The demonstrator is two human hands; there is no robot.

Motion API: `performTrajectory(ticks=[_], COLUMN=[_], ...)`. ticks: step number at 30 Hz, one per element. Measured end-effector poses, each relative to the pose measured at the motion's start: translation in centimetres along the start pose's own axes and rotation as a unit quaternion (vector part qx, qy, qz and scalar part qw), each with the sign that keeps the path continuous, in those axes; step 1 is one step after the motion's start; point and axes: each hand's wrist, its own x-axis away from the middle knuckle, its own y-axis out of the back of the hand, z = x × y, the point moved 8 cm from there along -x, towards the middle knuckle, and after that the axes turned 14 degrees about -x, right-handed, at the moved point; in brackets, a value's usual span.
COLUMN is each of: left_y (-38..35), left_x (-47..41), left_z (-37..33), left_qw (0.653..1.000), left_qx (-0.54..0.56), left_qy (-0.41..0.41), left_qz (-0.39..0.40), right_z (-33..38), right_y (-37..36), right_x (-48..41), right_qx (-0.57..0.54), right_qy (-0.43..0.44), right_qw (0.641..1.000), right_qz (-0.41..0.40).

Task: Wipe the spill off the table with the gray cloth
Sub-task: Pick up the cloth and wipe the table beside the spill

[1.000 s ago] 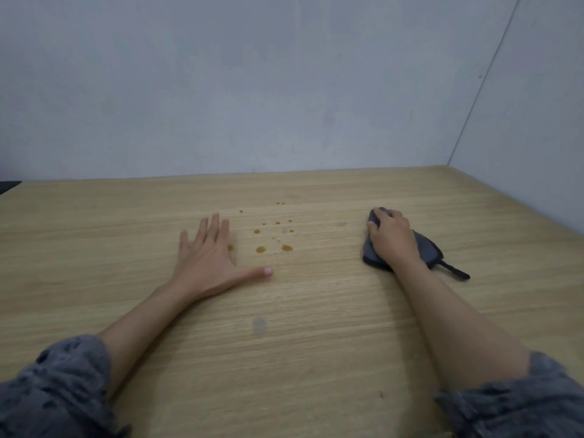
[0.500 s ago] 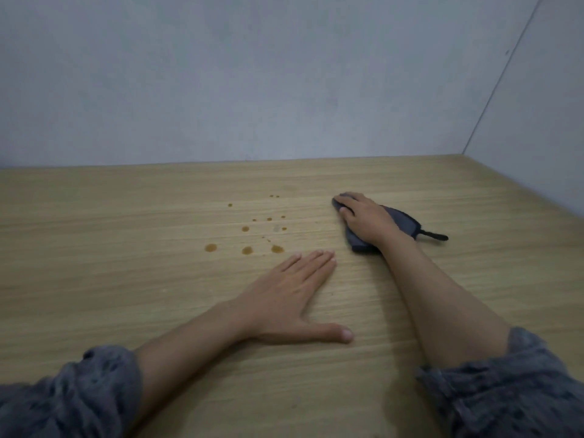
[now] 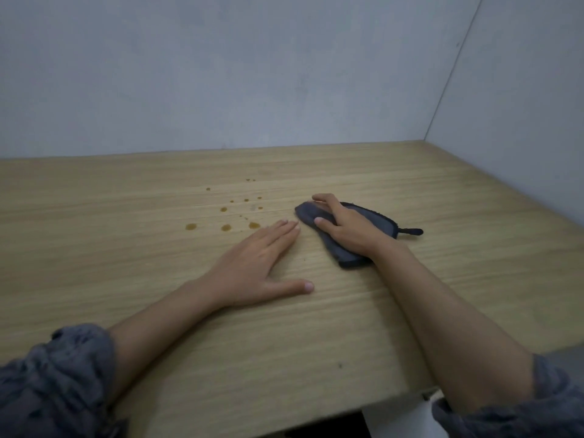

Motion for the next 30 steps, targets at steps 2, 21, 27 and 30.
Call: performTrajectory(ticks=[2,21,27,30], left_y=[0.0,-0.4,-0.5,0.0], left_x=[1.1,3.0,2.9,2.6], left_z=[0.4,1.7,1.9,2.1], left_qw=[1.0,0.999,0.999,1.0], left_qx=[0.024,0.013,0.019,0.025], left_qy=[0.002,-0.017,-0.019,-0.015], left_qz=[0.017,0.033,0.021,-0.001], right_z=[0.5,1.7,-3.7,-5.0], right_y=[-0.3,-2.2,4.3,6.8], right_x=[1.0,-3.9,-1.6,1.7], right_qx=[-0.001,0.03,0.158,0.166], right_qy=[0.004,-0.016,-0.204,-0.28], right_qw=[1.0,0.998,0.935,0.904], right_qz=[0.003,-0.059,-0.245,-0.278])
